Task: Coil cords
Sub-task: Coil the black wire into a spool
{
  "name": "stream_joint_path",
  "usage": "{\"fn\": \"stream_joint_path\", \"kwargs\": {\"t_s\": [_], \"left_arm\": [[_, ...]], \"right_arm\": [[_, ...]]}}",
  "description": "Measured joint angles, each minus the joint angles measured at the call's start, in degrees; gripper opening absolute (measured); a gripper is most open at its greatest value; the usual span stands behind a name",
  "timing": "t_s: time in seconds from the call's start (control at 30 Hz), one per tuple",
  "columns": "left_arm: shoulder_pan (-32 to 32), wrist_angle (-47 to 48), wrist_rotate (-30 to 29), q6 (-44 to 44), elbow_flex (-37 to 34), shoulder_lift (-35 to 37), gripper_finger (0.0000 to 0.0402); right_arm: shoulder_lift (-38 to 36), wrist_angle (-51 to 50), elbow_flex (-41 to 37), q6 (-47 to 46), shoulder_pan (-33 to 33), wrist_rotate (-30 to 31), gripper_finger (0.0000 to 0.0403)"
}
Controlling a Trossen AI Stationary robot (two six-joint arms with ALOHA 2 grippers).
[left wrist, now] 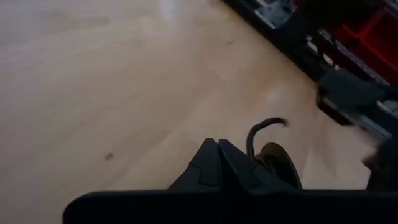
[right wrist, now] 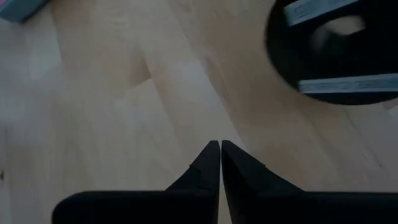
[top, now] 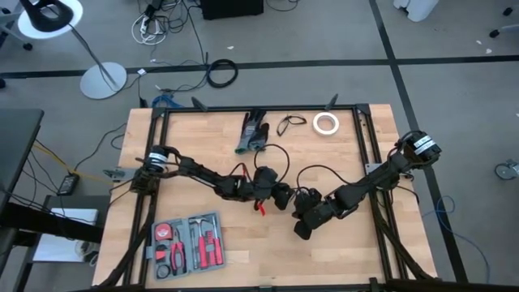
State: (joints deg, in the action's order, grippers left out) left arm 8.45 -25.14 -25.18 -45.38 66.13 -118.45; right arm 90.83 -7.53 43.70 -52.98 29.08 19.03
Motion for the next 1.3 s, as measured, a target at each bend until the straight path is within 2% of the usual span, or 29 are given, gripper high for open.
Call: {"fn": "stream_joint_path", "kwargs": {"t_s": [0.2, 0.5, 0.6, 0.73, 0.83, 0.93, 1.1, 1.3], "left_arm": [[0.0, 0.9, 1.4, -0.4, 0.1, 0.0, 0.0000], [0.0, 5.2, 2.1, -2.0, 0.1, 0.2, 0.0000], [0.0, 5.5, 2.5, -2.0, 0.1, 0.2, 0.0000], [0.1, 5.6, 2.9, -2.0, 0.1, 0.2, 0.0000], [0.0, 5.7, 3.7, -2.1, 0.2, 0.2, 0.0000], [0.0, 5.8, 3.9, -2.9, 0.2, 0.2, 0.0000], [-0.5, 5.9, 4.5, -3.4, 0.2, 0.2, 0.0000], [-1.7, 6.0, 6.6, -7.0, 0.1, 0.2, 0.0000]], "right_arm": [[0.0, -0.6, 0.0, 0.7, 0.0, 0.6, 0.0020], [-3.4, -6.2, -0.1, 1.6, -0.1, 7.1, 0.0013], [-5.2, -6.5, -0.1, 6.8, -0.1, 9.2, 0.0014], [-5.7, -10.6, -0.1, 21.5, -0.2, 11.8, 0.0024], [-5.7, -14.3, -0.1, 26.5, -0.3, 11.8, 0.0036], [-5.7, -18.7, 1.1, 27.0, -0.3, 11.9, 0.0055], [-5.7, -20.0, 2.5, 27.6, 0.0, 13.0, 0.0098], [-5.7, -24.9, 2.6, 22.2, -2.7, 13.6, 0.0145]]}}
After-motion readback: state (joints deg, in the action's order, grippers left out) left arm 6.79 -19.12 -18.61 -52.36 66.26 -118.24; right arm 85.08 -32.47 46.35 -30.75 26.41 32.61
